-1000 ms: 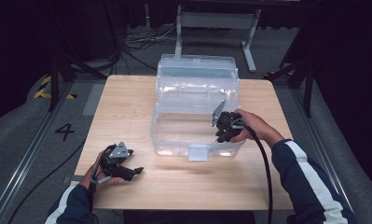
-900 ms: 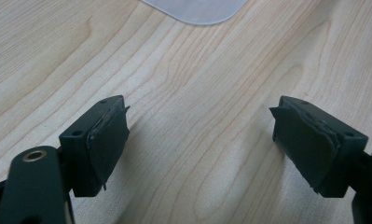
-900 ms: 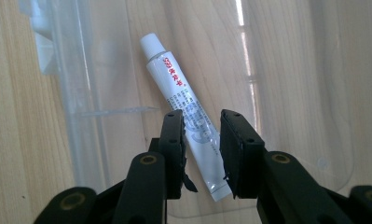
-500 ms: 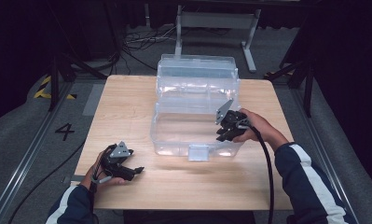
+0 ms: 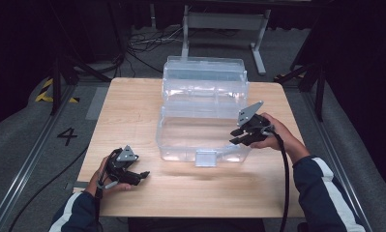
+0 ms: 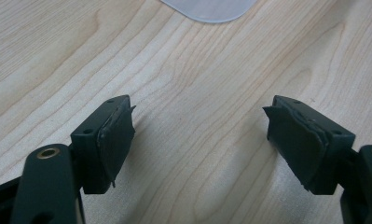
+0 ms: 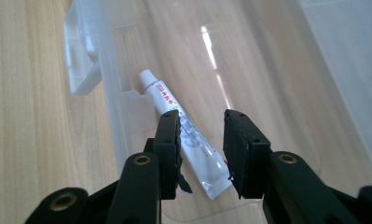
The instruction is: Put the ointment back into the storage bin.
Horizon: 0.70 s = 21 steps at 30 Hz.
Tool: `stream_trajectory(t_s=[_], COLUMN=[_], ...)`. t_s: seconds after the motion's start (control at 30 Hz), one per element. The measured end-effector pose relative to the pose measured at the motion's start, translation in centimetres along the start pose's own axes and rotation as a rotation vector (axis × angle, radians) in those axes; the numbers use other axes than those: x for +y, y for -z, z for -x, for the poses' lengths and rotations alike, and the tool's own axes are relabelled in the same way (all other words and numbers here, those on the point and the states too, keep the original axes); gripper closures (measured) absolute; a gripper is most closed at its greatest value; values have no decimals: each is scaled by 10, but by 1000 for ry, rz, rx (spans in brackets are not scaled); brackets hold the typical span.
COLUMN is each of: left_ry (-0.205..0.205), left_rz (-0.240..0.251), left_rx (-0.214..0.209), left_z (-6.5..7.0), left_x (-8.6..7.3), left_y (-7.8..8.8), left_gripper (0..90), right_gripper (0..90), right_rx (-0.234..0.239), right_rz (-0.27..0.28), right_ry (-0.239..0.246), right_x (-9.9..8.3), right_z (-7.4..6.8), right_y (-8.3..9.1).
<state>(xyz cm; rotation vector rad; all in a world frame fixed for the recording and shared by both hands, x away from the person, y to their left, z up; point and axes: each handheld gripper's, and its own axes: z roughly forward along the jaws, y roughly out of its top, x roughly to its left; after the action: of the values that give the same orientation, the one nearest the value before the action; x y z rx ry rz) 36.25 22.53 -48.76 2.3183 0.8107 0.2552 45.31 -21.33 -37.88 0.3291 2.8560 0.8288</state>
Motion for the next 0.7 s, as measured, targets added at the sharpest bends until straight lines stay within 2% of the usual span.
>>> stream_trajectory(t_s=[0.07,0.2,0.23,0.27,0.33,0.43,0.57,0.7], left_ry=[-1,-5,-5,-10,-12,-33,-54,-70], left_rz=[-7,20,20,34,56,81,99,125], left_rx=[6,12,12,17,19,39,40,37], left_z=[2,4,4,6,8,12,17,21], left_x=[1,6,6,9,13,20,30,42], left_y=[1,7,7,9,14,22,30,38], left_gripper=[247,254,255,255,256,261,283,286], right_gripper=[665,654,654,647,642,624,602,590], right_rx=[-14,-65,-65,-87,-94,-130,-169,-209], right_rz=[28,93,93,130,141,180,224,241], right_ry=[-14,-42,-42,-58,-61,-77,-85,-89], right_x=[-4,-12,-12,-15,-16,-17,-14,-10], right_z=[0,3,3,4,4,7,10,15], right_y=[4,17,17,23,25,34,47,54])
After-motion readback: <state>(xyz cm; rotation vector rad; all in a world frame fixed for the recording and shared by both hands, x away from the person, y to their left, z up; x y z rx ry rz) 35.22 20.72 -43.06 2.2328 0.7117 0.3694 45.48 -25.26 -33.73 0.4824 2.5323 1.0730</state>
